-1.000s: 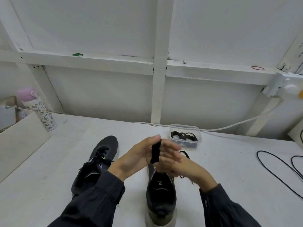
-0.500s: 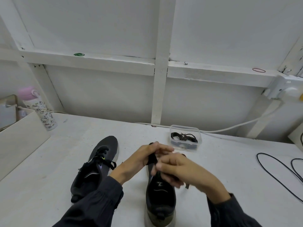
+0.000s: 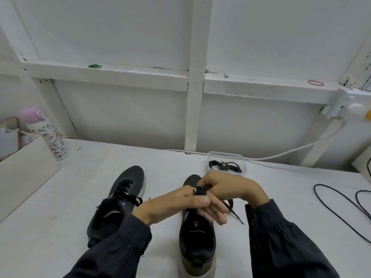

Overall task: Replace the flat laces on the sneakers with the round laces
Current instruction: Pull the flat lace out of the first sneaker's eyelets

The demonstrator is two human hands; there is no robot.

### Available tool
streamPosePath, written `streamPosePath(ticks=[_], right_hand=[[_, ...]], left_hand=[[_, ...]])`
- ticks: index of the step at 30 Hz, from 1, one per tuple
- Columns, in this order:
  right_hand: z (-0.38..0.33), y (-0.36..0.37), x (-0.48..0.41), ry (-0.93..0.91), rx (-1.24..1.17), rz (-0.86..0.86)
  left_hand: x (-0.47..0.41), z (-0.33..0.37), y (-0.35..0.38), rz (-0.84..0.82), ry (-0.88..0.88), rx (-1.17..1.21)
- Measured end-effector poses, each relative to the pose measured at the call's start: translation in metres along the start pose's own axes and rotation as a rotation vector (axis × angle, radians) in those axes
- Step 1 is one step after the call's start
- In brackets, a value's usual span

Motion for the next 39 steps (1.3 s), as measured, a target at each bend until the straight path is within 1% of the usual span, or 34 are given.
streamPosePath(ticks=[2, 4, 6, 8, 11, 13, 15, 17, 20, 22, 24, 26, 28, 30, 31, 33, 35, 37, 39], right_hand=[[0.0, -0.001, 0.0, 0.021, -0.027, -0.005], [0.0, -0.002, 0.001, 0.039, -0.117, -0.009], [-0.003, -0.006, 0.004, 0.054, -0.178, 0.012], [-0.007, -0.009, 0.008, 0.061, -0.197, 0.07], [-0.015, -0.008, 0.022, 0.033, -0.234, 0.193], [-0.017, 0.001, 0.032, -0.008, -0.296, 0.191], [-0.014, 0.018, 0.034, -0.026, -0.353, 0.137], [-0.004, 0.033, 0.029, -0.002, -0.382, 0.117], [0.006, 0.034, 0.019, 0.003, -0.357, 0.177], [0.009, 0.024, 0.013, -0.026, -0.317, 0.211], [0.01, 0.012, 0.007, -0.014, -0.279, 0.177], [0.006, 0.001, 0.001, 0.013, -0.216, 0.15], [0.002, -0.011, -0.002, 0.032, -0.116, 0.212], [-0.005, -0.02, 0.006, 0.006, -0.014, 0.252], [-0.009, -0.022, 0.012, -0.019, 0.009, 0.249], [-0.016, -0.016, 0.025, -0.081, -0.008, 0.196], [-0.015, -0.001, 0.033, -0.107, -0.102, 0.087], [-0.007, 0.017, 0.032, -0.095, -0.171, -0.012], [0.003, 0.029, 0.026, -0.068, -0.204, -0.044]], left_hand=[[-0.001, -0.001, -0.003, -0.025, -0.017, -0.018], [-0.002, -0.005, -0.005, -0.079, -0.058, -0.077], [-0.003, -0.01, -0.004, -0.079, -0.115, -0.133], [-0.004, -0.015, -0.003, 0.003, -0.152, -0.138], [-0.008, -0.02, -0.008, 0.222, -0.176, -0.057], [-0.011, -0.021, -0.015, 0.366, -0.14, 0.014], [-0.013, -0.019, -0.021, 0.427, -0.056, 0.161], [-0.014, -0.012, -0.021, 0.403, 0.011, 0.3], [-0.011, 0.0, -0.01, 0.236, 0.052, 0.307], [-0.008, 0.003, -0.004, 0.134, 0.042, 0.239], [-0.007, -0.001, -0.002, 0.077, 0.001, 0.132], [-0.005, -0.004, -0.003, 0.03, -0.071, 0.034], [-0.011, -0.014, -0.003, -0.017, -0.183, -0.046], [-0.018, -0.027, -0.004, 0.027, -0.254, -0.055], [-0.019, -0.032, -0.007, 0.101, -0.262, -0.026], [-0.018, -0.036, -0.015, 0.276, -0.227, 0.024], [-0.017, -0.034, -0.023, 0.362, -0.148, 0.099], [-0.017, -0.025, -0.026, 0.378, -0.047, 0.212], [-0.015, -0.014, -0.023, 0.344, 0.03, 0.266]])
Point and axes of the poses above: each hand's wrist, its own x-axis away from the middle knuckle, its own y-axis out of the palm, z = x × y, the point moved 1 cm from there along -x, towards the middle knuckle, and after that the axes turned 12 degrees about z, right-handed, at the moved point
